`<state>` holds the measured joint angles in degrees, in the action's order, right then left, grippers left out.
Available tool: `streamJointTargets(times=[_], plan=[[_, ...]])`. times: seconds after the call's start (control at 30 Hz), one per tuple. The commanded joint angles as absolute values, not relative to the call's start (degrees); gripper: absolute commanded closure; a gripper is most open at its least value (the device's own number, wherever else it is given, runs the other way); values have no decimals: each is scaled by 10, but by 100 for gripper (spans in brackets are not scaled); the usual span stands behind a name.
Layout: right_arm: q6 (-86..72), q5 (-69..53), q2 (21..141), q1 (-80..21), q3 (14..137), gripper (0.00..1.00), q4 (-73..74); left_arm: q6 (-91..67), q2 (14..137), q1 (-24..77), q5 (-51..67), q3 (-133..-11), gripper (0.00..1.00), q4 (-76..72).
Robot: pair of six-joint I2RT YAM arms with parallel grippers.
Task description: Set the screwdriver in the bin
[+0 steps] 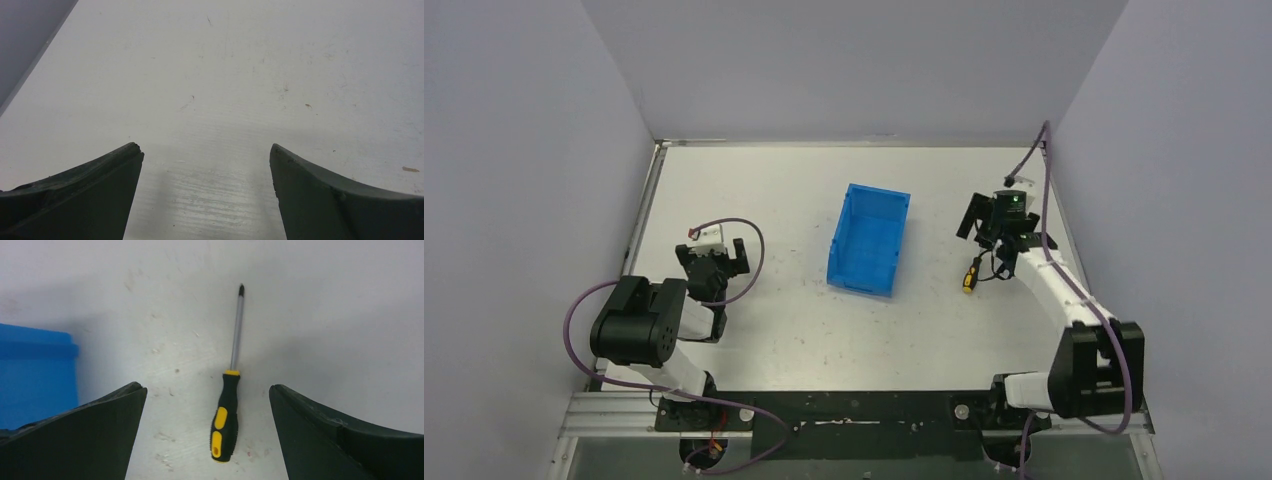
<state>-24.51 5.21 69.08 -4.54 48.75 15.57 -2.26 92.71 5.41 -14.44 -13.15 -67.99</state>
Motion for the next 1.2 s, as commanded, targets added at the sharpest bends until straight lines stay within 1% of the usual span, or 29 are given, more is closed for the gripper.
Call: streamJointTargets(times=[0.0,0.07,0.17,0.23,0.27,0.3,0.43,0.47,0.63,0.83,1.0,1.17], plan=[[-216,83,819,-40,522,1,288,-18,924,50,-139,-144,3,-698],[-220,65,861,-40,528,4,276,-18,924,50,-139,-144,3,-698],[-226,57,910,-40,528,11,256,-18,924,50,-139,-144,3,-699],[-226,50,932,-40,523,19,246,-18,924,51,-139,-144,3,-699],[-225,41,939,-40,518,27,238,-18,925,50,-139,-144,3,-699],[-225,35,944,-40,513,38,233,-18,925,50,-139,-144,3,-699],[-225,36,942,-40,505,91,234,-17,925,50,-139,-144,3,-699],[-224,39,935,-40,508,100,239,-17,925,50,-139,-144,3,-699],[-217,54,870,-44,558,100,287,-17,925,50,-140,-144,3,-699],[-234,46,783,-74,630,100,344,-18,924,50,-139,-144,3,-697],[-283,41,737,-155,681,100,352,-18,924,50,-139,-144,3,-697],[-324,51,739,-273,710,100,308,-18,924,51,-139,-144,3,-698]])
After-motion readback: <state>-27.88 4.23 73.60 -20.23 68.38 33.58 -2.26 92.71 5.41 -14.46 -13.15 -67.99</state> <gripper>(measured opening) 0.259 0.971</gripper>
